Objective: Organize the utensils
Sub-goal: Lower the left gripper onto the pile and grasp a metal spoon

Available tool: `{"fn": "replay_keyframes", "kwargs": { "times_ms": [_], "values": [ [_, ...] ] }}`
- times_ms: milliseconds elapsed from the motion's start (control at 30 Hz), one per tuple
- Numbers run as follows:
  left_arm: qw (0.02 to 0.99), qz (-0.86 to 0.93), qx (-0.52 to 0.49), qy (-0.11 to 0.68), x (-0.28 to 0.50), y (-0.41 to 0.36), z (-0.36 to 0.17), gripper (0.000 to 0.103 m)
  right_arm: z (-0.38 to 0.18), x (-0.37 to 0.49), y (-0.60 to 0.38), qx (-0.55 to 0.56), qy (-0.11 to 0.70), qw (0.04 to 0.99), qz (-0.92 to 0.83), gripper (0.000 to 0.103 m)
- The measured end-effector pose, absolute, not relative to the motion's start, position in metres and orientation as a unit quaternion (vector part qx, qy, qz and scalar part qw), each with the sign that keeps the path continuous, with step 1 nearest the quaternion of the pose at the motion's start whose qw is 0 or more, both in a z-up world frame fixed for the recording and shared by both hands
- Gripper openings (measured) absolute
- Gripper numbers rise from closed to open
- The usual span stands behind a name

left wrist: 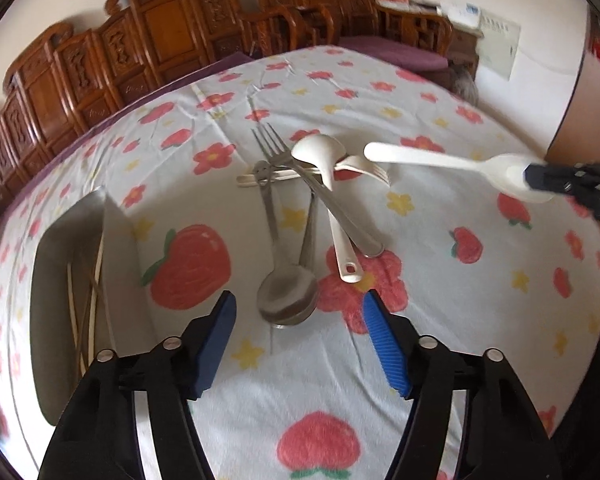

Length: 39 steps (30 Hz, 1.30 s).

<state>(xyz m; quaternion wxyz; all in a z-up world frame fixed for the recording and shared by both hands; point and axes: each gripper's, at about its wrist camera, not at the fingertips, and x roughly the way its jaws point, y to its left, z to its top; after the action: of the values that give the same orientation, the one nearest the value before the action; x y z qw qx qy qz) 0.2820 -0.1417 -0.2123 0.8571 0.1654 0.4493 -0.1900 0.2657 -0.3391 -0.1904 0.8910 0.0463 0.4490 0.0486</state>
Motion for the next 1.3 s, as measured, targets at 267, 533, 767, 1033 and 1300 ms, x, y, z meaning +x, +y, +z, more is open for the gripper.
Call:
{"fn": "replay_keyframes", "kwargs": {
  "times_ms": [267,533,767,1033,1300],
  "values": [
    [0.838,-0.16,0.217,0.475,0.298,-0.157,-0.232,0.041,-0.182,0.27,-0.352,0.069,0.442,0.893,0.057,0.005],
    [0.828,-0.153,0.238,0.483,0.299,-0.161,-0.236,0.027,-0.176,0.269,-0.353,0.079,0.437,0.894,0.066,0.005],
    [0.829,-0.157,0.232,0.484,0.298,-0.158,-0.229,0.008,-0.176,0.268,-0.349,0.076,0.438,0.893,0.072,0.005],
    [0.838,-0.154,0.205,0.481,0.302,-0.146,-0.212,0.001,-0.175,0.267,-0.34,0.068,0.437,0.893,0.083,0.005],
    [0.848,-0.159,0.184,0.47,0.295,-0.135,-0.198,0.001,-0.179,0.266,-0.334,0.06,0.441,0.891,0.089,0.005]
  ]
}}
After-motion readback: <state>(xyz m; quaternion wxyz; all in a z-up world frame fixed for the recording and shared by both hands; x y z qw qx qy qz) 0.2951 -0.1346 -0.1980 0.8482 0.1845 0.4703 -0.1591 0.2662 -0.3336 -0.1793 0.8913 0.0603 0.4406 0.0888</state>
